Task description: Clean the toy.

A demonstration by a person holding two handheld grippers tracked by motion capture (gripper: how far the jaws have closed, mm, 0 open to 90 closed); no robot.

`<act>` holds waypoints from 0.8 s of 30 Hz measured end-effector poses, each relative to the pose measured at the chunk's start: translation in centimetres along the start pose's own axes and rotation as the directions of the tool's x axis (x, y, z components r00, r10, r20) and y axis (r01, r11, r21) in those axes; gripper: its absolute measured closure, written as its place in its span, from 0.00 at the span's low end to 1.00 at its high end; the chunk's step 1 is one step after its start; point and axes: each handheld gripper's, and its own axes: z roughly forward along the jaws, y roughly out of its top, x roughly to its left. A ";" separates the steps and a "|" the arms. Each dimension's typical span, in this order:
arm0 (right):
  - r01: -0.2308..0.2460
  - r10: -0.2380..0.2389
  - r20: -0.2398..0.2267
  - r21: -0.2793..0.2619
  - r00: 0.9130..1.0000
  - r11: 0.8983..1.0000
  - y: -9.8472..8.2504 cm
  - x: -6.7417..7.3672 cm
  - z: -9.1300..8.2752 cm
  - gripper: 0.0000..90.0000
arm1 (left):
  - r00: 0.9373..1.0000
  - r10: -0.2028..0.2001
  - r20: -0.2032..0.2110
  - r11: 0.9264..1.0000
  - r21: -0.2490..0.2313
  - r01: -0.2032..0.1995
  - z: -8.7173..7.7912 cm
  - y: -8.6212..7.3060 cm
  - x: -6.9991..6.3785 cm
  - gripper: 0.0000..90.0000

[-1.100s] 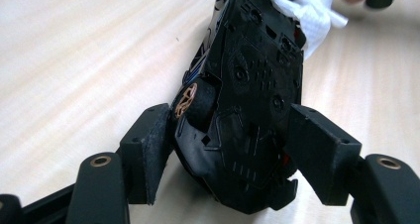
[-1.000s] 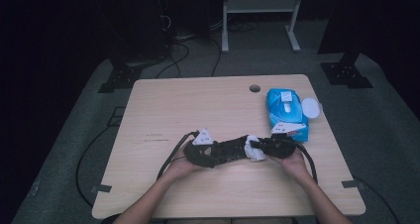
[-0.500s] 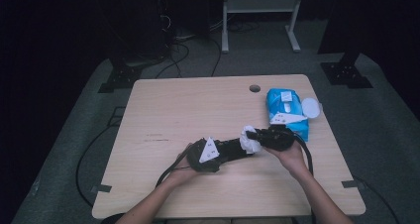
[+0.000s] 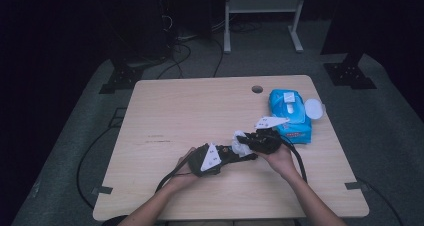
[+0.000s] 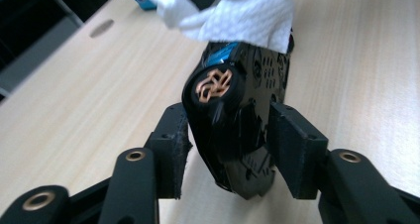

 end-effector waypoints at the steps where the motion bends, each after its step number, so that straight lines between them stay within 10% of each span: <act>1: 0.009 -0.009 0.001 -0.003 1.000 1.000 -0.1 0.2 -0.1 0.88 | 1.000 -0.024 0.016 1.000 -0.001 0.024 0.1 -0.1 0.1 0.57; 6: 0.052 -0.052 0.004 0.000 0.999 0.999 -1.0 0.9 -0.4 0.88 | 0.981 -0.161 0.109 0.987 -0.010 0.163 0.6 -0.3 1.2 0.56; 24: 0.101 -0.104 -0.037 -0.061 0.994 0.993 1.1 3.1 2.5 0.88 | 0.970 -0.219 0.108 0.975 -0.018 0.222 0.6 -0.8 2.2 0.74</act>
